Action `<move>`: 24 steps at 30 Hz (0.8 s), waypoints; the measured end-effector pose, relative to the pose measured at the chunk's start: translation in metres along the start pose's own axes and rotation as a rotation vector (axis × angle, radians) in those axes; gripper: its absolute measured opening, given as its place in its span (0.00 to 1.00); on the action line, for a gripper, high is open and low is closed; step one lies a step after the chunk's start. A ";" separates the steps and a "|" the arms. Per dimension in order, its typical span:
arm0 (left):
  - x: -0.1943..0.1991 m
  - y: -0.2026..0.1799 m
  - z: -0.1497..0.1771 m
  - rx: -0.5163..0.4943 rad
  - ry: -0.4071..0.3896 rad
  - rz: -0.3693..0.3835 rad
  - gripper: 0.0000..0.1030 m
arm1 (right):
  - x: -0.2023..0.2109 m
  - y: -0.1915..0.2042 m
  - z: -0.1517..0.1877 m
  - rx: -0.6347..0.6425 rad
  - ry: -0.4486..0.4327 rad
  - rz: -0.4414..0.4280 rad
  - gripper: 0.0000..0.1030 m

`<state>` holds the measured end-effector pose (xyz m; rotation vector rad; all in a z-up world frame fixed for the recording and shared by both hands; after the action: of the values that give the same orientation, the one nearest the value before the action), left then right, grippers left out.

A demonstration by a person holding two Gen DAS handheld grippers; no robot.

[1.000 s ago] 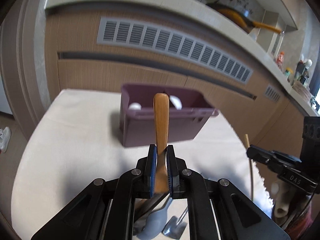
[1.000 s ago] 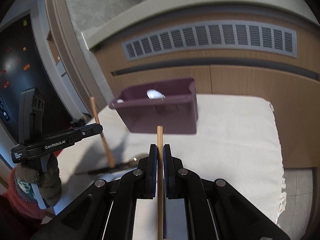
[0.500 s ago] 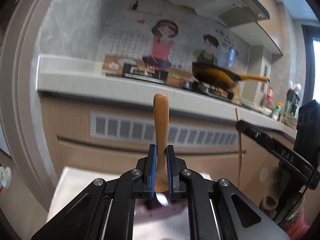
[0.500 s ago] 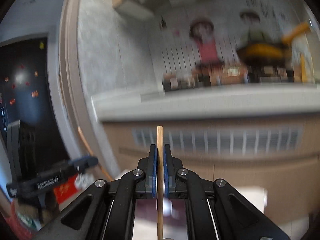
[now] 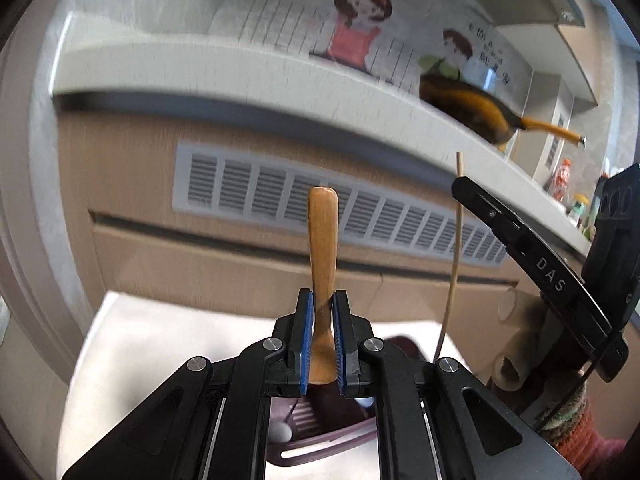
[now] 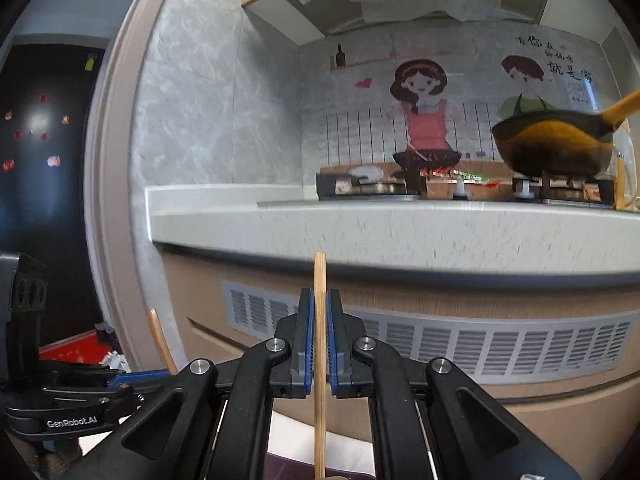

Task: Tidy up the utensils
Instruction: 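Lift the wooden spoon over the caddy and open the left gripper while the right drops the chopstick in, then grasp the steel spoon with the left gripper while the right holds the black-handled spoon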

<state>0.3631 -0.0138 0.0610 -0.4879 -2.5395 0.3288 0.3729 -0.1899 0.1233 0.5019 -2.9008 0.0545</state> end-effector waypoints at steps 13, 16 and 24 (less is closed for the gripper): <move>0.002 0.004 0.051 -0.009 0.086 0.003 0.33 | 0.048 -0.007 0.081 0.005 0.355 -0.067 0.19; 0.031 0.002 0.059 -0.032 0.044 -0.031 0.40 | 0.077 0.000 0.100 0.023 0.437 -0.060 0.24; 0.076 0.005 0.124 -0.014 0.133 -0.048 0.42 | 0.141 0.026 0.181 0.089 0.654 -0.010 0.24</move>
<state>0.2374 0.0049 -0.0095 -0.4387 -2.4212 0.2525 0.2000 -0.2241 -0.0259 0.4140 -2.2616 0.2894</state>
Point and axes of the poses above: each gripper's, at about its wrist camera, not at the fingertips, and x roughly against the way its jaws point, y to its left, z to its underside, the point moved 3 cm from there along -x, roughly the way its jaws point, and after that the axes turned 1 degree about x, right-handed, at the moved point
